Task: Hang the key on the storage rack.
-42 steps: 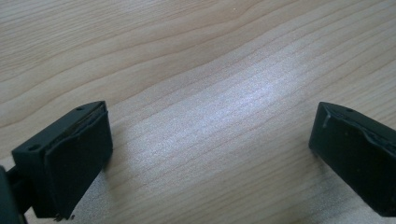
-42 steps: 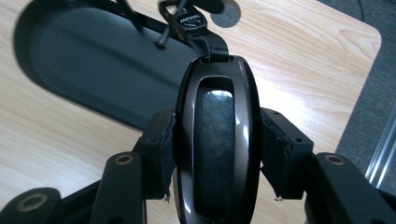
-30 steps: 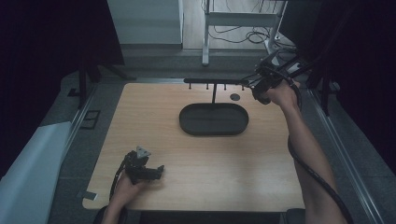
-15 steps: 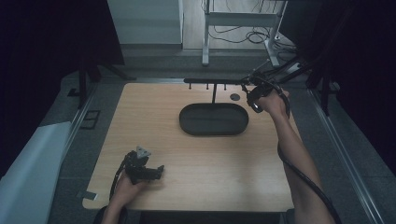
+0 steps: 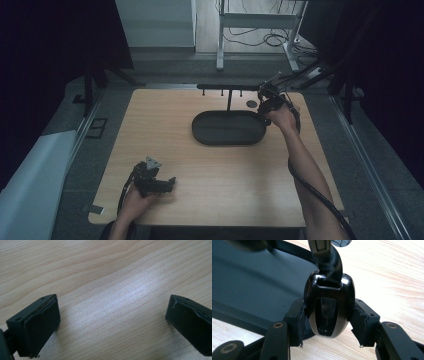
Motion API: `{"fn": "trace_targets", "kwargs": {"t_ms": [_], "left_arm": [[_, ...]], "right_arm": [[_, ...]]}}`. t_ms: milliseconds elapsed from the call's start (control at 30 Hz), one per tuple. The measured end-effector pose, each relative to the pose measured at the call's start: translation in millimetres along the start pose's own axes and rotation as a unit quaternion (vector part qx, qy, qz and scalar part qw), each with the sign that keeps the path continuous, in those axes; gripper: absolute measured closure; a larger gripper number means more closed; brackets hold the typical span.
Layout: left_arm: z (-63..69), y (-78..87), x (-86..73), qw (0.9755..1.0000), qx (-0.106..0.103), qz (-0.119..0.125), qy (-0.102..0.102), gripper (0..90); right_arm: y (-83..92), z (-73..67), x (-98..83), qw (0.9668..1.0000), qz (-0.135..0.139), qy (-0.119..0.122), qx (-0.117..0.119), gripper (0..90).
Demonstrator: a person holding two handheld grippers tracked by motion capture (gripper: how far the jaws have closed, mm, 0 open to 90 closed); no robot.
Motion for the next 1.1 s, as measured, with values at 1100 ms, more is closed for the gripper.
{"fn": "trace_targets", "kwargs": {"t_ms": [1100], "left_arm": [[-0.1,0.0,0.0,1.0000,0.000,0.000,0.000,0.0]], "right_arm": [[-4.6,-26.1,2.3,0.9986,0.035,0.034,0.021,32.6]]}}
Point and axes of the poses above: each handheld gripper's, and its own axes: y roughly backward along the jaws, x roughly out of its top, z roughly to its right, the point moved 3 cm from there along -y, roughly forward along the jaws, and after that the axes turned 3 degrees about -z, right-handed, at the moved point
